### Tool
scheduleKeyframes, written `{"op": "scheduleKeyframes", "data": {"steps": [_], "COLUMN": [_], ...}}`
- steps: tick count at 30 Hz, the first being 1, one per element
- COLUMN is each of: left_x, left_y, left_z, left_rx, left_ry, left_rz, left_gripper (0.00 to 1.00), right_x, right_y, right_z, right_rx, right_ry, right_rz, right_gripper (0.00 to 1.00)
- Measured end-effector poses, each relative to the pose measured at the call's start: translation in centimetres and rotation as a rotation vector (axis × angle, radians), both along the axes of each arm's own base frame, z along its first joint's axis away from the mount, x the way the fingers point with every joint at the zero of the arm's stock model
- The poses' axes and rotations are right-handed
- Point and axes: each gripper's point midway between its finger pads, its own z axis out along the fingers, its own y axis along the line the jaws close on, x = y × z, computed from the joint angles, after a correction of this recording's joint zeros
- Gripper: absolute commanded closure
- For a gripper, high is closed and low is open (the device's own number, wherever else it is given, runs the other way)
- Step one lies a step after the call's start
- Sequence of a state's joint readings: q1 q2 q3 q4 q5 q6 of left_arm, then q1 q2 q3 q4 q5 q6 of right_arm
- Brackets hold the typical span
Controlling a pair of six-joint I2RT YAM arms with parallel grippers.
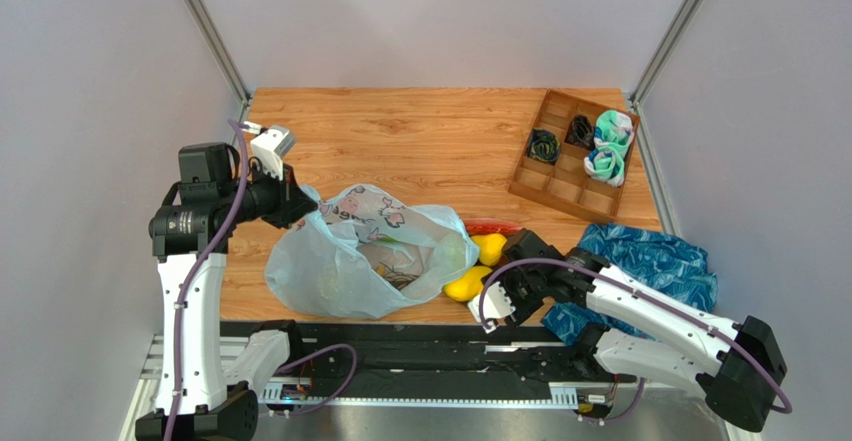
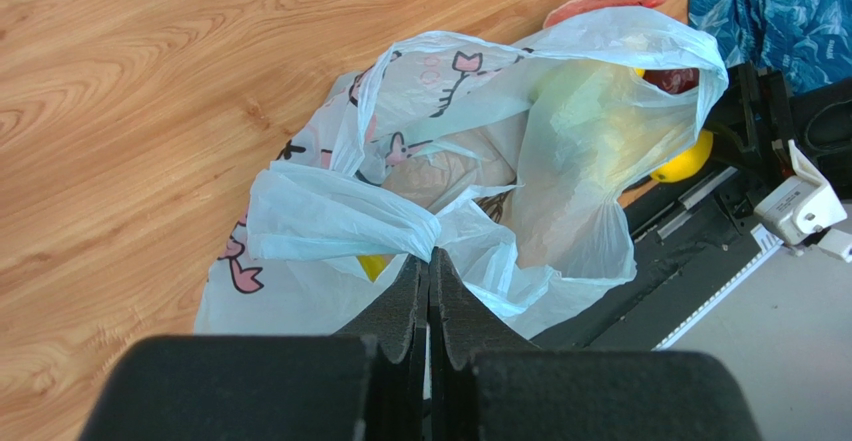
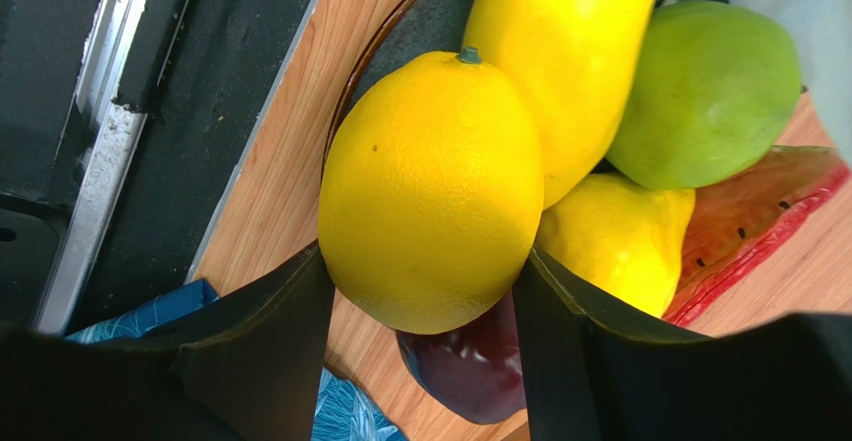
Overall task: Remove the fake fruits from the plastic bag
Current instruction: Place the fake fruit on the plate.
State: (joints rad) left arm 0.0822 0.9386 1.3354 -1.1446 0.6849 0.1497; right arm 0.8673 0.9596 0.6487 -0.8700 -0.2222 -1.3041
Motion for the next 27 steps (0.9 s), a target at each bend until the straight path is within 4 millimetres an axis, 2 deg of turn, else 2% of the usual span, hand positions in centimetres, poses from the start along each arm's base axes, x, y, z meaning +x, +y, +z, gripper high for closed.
{"op": "scheduleKeyframes", "data": {"steps": [5,7,10,22,24,27], "left_x": [0.1,0.2,0.3,0.3,0.3,0.1], "left_y": [0.3,0.5,0.6,0.5,0.5,0.4], "left_z": [0.0,0.0,0.0,0.0,0.1,0.5], "left_rx": [0.004,0.004,0.001,-0.010,-0.011,-0.012], "left_ry": [-0.001,-0.001,0.001,0.008,0.007,0.000], "left_rz": [0.017,0.025,0.033,0.028,0.026,0.024], "left_gripper": [1.00,1.00,1.00,1.00,1.00,1.00], "right_x": [0.0,0.1,0.4,0.2,0.0,0.3], "right_y": [-0.5,-0.5,-0.3,-0.3,-0.2,0.6], "right_z": [-0.8,-0.7,-0.2,2.3,3.4,6.3], "right_rx": [-0.019,-0.018,0.003,0.074,0.092,0.163], "right_ry": [-0.011,-0.018,-0.041,-0.075,-0.072,-0.091], "right_rz": [0.003,0.000,-0.008,-0.024,-0.030,-0.056], "right_gripper": [0.27,0.10,0.02,0.00,0.00,0.00]}}
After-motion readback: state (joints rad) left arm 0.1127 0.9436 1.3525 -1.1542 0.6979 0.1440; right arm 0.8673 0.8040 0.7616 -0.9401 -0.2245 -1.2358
